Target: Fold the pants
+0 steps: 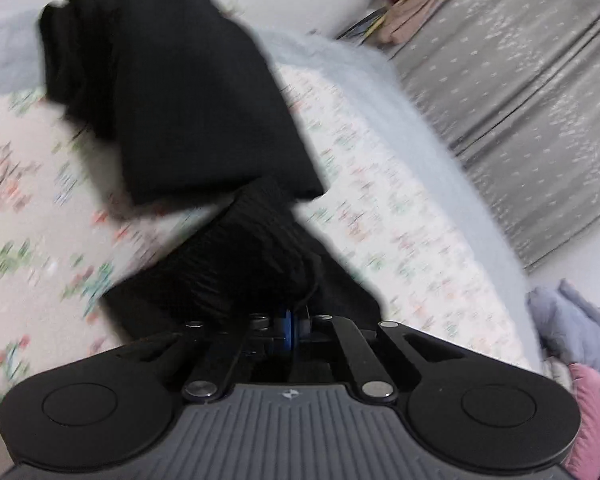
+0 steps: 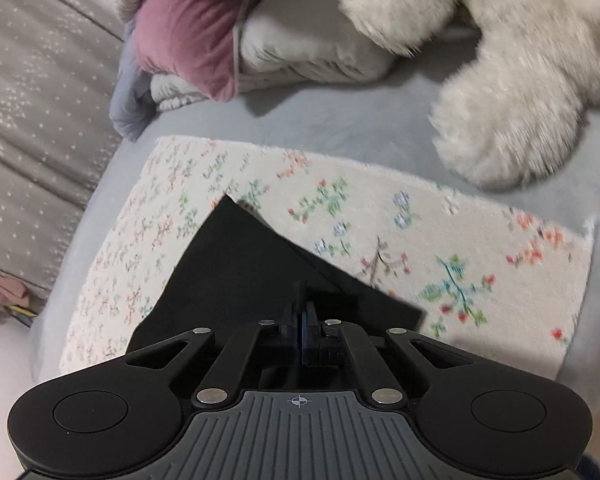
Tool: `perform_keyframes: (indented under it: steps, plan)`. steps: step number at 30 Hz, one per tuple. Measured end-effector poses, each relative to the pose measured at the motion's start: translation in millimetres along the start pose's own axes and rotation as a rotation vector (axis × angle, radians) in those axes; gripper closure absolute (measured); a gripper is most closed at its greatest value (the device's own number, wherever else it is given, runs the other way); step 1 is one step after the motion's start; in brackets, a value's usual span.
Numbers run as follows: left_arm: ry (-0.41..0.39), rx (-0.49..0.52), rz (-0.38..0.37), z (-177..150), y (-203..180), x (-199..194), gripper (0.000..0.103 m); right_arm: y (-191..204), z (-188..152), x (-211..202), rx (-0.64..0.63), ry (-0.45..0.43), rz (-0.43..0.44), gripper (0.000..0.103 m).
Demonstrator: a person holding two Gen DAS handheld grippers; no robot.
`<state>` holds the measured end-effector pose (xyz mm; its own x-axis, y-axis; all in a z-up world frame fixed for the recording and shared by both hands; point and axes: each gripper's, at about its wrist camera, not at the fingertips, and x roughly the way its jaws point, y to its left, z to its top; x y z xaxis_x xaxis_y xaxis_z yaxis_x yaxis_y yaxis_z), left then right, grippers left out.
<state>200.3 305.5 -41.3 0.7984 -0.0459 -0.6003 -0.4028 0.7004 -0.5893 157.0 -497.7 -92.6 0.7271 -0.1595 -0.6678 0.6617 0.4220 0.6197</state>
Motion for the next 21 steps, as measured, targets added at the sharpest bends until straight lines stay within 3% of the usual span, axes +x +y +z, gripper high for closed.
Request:
perform_keyframes:
  steps: [2, 6, 7, 9, 12, 14, 16, 18, 21]
  plan:
    - [-0.067, 0.021, -0.052, 18, -10, -6, 0.086, 23, 13, 2, -0.048, -0.036, 0.049, 0.102]
    - [-0.27, 0.033, -0.239, 34, -15, -41, 0.086, 83, 40, -34, -0.144, -0.224, 0.286, 0.102]
    - [-0.294, 0.044, -0.26, 31, -12, -46, 0.085, 92, 42, -51, -0.169, -0.28, 0.343, 0.102]
    - [-0.27, 0.07, -0.229, 22, 1, -47, 0.085, 92, 42, -72, -0.206, -0.321, 0.392, 0.102]
    - [-0.126, 0.042, -0.13, 11, 26, -39, 0.085, 64, 27, -62, -0.285, -0.249, 0.323, 0.102]
    - [-0.016, 0.122, -0.006, -3, 30, -32, 0.085, 35, 12, -25, -0.303, -0.123, 0.19, 0.102]
    - [0.083, 0.229, 0.133, -18, 30, -21, 0.085, 4, 3, 7, -0.217, 0.047, 0.051, 0.102]
    - [0.104, 0.226, 0.14, -23, 35, -24, 0.085, 3, 3, -5, -0.281, 0.014, 0.063, 0.102]
    - [0.072, 0.252, 0.132, -24, 31, -33, 0.085, 3, -1, -12, -0.313, -0.005, 0.041, 0.102]
